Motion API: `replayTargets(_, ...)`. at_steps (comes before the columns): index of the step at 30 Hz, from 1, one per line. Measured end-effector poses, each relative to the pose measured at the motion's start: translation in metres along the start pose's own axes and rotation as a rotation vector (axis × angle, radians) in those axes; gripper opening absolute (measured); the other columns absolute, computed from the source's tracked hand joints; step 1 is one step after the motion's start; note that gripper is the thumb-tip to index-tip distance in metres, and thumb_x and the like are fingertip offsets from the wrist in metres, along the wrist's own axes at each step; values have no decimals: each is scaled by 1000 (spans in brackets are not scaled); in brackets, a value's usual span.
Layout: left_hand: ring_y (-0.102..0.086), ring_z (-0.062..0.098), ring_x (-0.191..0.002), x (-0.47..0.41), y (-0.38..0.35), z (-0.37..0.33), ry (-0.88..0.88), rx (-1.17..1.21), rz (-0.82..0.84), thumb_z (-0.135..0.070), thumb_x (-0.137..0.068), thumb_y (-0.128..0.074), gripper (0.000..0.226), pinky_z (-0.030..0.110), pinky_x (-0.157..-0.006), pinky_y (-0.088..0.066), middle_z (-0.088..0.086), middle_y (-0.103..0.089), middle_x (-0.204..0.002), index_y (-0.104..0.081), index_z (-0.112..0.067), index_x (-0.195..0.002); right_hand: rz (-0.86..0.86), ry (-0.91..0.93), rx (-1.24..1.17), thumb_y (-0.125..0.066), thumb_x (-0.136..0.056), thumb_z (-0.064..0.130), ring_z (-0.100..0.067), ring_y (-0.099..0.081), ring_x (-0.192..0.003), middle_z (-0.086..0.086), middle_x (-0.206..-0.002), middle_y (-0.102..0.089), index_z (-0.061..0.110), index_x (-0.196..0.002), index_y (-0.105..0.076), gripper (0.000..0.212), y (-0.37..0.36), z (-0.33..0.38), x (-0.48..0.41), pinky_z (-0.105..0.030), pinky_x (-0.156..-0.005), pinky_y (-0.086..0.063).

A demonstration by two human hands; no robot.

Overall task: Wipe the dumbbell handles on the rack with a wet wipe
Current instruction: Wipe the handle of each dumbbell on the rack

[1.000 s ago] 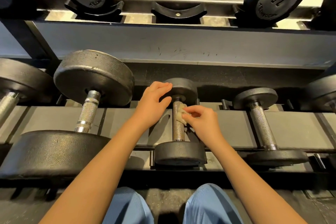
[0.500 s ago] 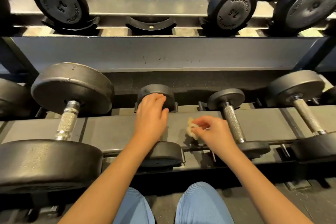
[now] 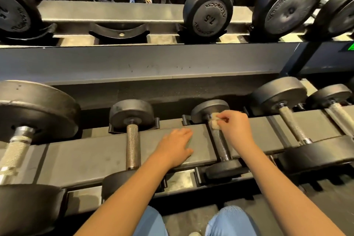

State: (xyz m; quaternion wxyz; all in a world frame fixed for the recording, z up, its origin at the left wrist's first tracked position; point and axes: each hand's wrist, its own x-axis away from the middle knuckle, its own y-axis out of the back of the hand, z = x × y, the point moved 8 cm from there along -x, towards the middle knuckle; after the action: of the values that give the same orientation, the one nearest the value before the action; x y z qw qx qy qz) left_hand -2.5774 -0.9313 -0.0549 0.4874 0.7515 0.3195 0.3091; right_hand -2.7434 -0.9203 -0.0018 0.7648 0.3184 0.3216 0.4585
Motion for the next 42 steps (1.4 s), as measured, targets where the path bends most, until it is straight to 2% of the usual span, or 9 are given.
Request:
replayTargets(5,-22,19,-139,-8,-3,1,1,-117,-41,-39,-90,-56,68,37,-111,-25,-4,-23,-155,-26,-19,-149,40,3,-40,-66,-87,14,-12,-60,-91,-6,-103,-70,10,-107,-72,21,1,-6,-1,-15,-76,-41)
replayTargets(10,-21,19,-140,-10,-8,-1,-9,-162,-52,-39,-90,-57,72,36,-112,-24,-3,-21,-156,-23,-18,-149,191,-8,-25,-72,-82,13,4,-52,-68,7,-73,-61,11,-94,-75,12,6,-25,25,1,-58,-36)
replayTargets(15,-20,19,-141,-6,-8,-3,-5,-148,-53,-39,-91,-57,72,36,-112,-24,-3,-20,-157,-22,-18,-150,86,-25,-121,-64,-88,11,-6,-56,-86,-2,-101,-68,12,-108,-71,21,0,-13,-1,-9,-68,-37)
replayTargets(18,-18,18,-141,-3,-7,-3,0,-138,-51,-38,-91,-56,71,36,-113,-23,-4,-19,-157,-21,-19,-150,77,-14,-131,-65,-88,13,-7,-58,-89,1,-99,-68,13,-108,-71,21,-2,-9,-5,-6,-65,-37)
replayTargets(23,-18,18,-142,-4,-5,-4,4,-134,-52,-38,-91,-56,72,35,-114,-22,-4,-19,-157,-20,-19,-151,353,-111,-102,-76,-77,10,1,-57,-71,12,-75,-64,14,-82,-74,7,3,-28,31,-5,-57,-41)
replayTargets(27,-18,18,-142,-4,-6,-4,4,-137,-55,-39,-91,-57,72,35,-113,-22,-4,-19,-157,-21,-19,-151,390,-132,31,-77,-73,5,-5,-57,-66,9,-69,-65,22,-62,-67,22,5,-32,38,-14,-62,-44)
replayTargets(31,-18,18,-141,-4,-6,-4,7,-136,-49,-38,-91,-57,71,36,-113,-22,-4,-19,-157,-22,-19,-150,152,-110,-75,-72,-81,8,-11,-58,-82,-1,-91,-66,12,-84,-73,6,6,-14,21,-13,-64,-42)
replayTargets(35,-16,19,-142,-3,-7,-4,2,-138,-45,-38,-92,-56,71,36,-114,-21,-4,-16,-158,-20,-19,-151,123,-105,-111,-69,-84,10,-9,-56,-90,-3,-103,-66,10,-101,-72,17,2,-3,12,-8,-63,-36)
replayTargets(42,-15,19,-143,-6,-10,-3,-3,-165,-62,-40,-93,-53,73,36,-114,-22,-3,-14,-159,-16,-18,-152,317,-137,138,-72,-80,7,1,-49,-60,11,-68,-53,11,-81,-70,5,6,-15,52,-5,-47,-36)
